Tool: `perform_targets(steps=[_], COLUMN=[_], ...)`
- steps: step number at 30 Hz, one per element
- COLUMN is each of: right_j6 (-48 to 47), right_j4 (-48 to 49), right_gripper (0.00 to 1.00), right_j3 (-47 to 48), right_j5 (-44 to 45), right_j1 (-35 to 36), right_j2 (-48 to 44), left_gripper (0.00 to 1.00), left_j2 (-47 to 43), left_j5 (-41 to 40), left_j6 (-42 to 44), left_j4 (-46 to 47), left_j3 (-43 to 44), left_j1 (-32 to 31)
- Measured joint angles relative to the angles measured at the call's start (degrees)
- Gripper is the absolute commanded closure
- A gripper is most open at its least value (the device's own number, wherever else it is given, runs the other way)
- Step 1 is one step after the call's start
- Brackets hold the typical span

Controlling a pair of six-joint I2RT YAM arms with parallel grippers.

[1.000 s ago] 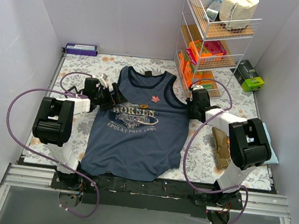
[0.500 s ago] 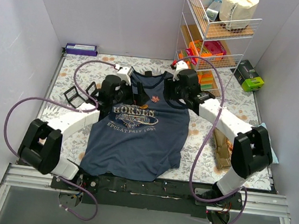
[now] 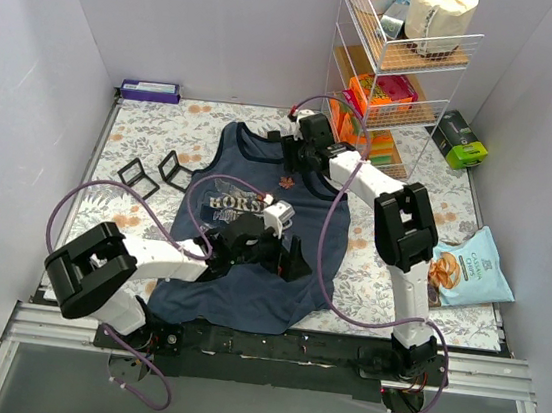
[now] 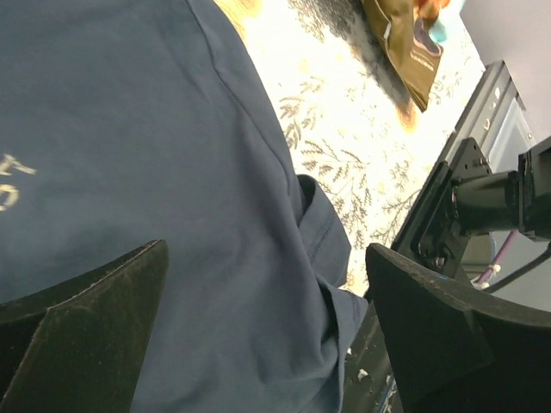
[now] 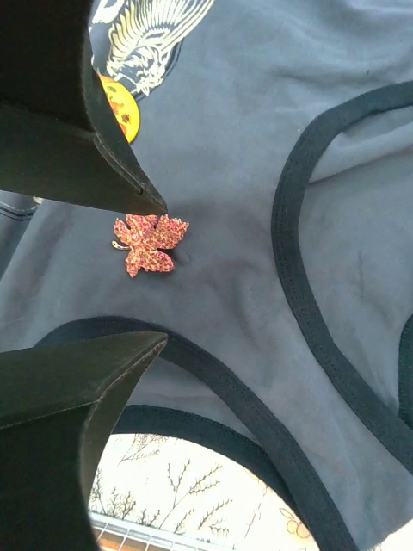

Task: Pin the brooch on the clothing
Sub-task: Flatten out the clothes at the center of the board.

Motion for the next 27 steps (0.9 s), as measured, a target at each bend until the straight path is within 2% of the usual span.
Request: perform_targets(steps=[14,27], right_j6=[-0.3,-0.2], right_j4=[-3.9,-5.1], right_gripper=[0.37,0.36], right_j3=[6.6,15.0], right_j5=[-1.9,-3.0], right_j1=[-1.9,-3.7], right_j2=[9.0,14.6], left_gripper=[0.02,0.02], left_j2=[8.2,13.1], left_j5=[0.4,7.6], left_j6=[-6.7,-9.5], left_j4=[3.6,10.6], left_j3=[-1.1,-0.1], left_j1=[-9.8,-12.5])
